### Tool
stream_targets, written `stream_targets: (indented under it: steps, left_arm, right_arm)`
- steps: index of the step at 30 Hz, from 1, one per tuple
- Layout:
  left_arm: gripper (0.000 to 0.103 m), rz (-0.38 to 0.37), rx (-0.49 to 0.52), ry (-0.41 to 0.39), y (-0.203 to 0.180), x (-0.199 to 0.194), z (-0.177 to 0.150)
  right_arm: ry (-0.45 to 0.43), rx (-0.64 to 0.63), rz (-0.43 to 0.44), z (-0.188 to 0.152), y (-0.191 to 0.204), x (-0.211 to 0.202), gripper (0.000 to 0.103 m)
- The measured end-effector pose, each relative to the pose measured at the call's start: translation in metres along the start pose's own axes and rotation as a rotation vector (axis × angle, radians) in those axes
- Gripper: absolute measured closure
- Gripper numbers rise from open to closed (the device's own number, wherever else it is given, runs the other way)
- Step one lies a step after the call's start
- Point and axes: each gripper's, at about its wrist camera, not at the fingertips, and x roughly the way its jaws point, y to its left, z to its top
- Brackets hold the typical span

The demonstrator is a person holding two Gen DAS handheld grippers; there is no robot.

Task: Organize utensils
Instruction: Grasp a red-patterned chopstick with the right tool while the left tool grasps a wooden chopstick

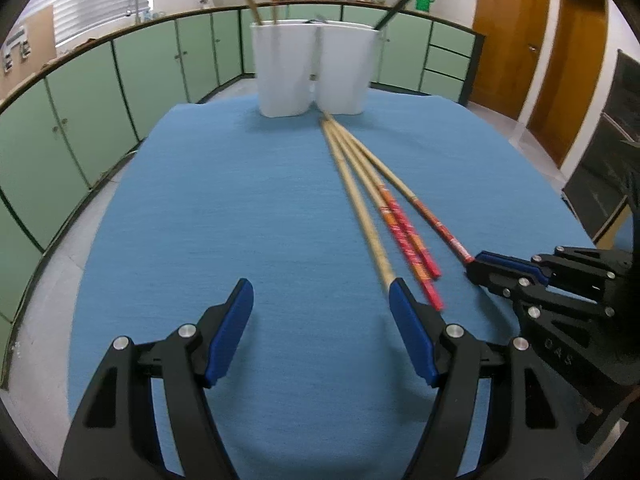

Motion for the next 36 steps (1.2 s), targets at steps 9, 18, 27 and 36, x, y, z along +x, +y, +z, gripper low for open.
stream_targets:
  steps: [9,18,27,36]
  left_arm:
    - [0.046,0.019,0.022,0.049,-0.022,0.020,-0.001]
    - [0.095,-0.002,0.031,0.039,-0.030,0.022,-0.001]
    - [0.097,0.001,0.013,0.010,-0.026,0.009,0.004]
    - [0.097,0.010,0.021,-0.107,-0.024,-0.040,0.027]
  right_arm:
    - [-0.001,0.032,-0.015,-0.003,-0.021,-0.004,0.097]
    - [-0.011,0.044,0.000,-0.003,-0.024,-0.001,0.097]
    - [-0.025,0.052,0.003,-0.001,-0.024,-0.009,0.097]
    - [-0.118,0.033,-0.007,0.021,-0.024,-0.050,0.097]
